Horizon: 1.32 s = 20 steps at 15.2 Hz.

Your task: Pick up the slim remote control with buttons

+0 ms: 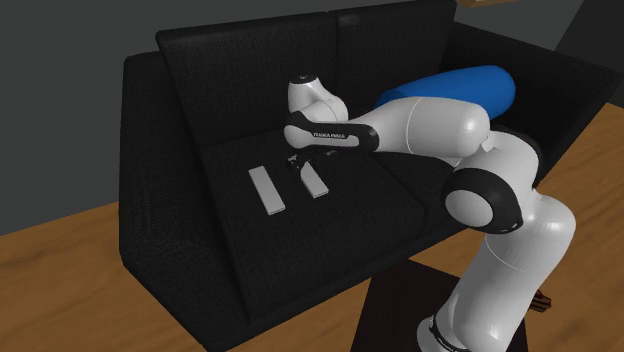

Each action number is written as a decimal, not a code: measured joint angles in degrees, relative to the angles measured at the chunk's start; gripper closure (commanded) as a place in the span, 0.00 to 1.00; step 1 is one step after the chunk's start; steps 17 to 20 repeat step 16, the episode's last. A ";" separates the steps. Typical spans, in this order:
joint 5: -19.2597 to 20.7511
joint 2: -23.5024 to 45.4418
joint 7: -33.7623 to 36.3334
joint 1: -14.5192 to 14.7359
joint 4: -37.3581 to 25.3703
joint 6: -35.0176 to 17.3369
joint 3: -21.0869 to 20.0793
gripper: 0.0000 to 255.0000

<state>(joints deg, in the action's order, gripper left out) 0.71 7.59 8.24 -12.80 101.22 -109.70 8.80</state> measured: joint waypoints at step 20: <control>-0.02 -0.01 -0.23 -0.01 -11.16 11.30 0.01 1.00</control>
